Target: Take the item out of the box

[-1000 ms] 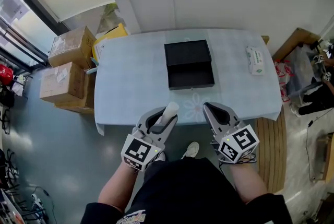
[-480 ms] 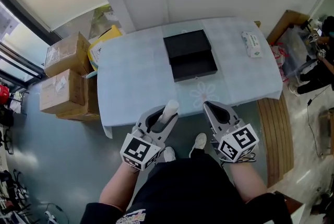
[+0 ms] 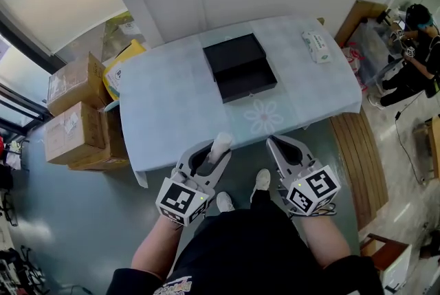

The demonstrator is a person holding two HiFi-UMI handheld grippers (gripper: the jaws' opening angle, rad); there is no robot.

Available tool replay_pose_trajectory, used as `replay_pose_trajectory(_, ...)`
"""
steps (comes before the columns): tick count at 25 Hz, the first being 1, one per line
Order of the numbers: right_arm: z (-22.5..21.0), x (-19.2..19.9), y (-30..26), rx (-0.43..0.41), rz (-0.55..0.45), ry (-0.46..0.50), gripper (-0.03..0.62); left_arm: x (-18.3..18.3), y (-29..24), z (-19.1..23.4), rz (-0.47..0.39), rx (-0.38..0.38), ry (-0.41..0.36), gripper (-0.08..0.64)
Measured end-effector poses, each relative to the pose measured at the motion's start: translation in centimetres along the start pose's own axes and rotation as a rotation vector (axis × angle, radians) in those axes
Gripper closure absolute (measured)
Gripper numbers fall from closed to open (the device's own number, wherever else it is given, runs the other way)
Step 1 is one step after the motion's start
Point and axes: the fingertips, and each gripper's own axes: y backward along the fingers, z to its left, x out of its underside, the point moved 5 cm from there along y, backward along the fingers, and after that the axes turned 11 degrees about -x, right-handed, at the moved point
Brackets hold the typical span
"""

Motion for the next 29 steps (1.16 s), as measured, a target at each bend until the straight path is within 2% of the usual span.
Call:
replay_pose_trajectory(12, 2.3, 0.9, 0.1, 0.020, -0.019, -0.002, 0.583, 0.5, 2.0, 0.2, -0.003, 0.018, -0.010, 0.416)
replay_pose_trajectory(29, 2.6, 0.9, -0.4, 0.022, -0.009, 0.003, 0.583, 0.5, 2.3, 0.7, -0.009, 0.017, -0.008, 0.416)
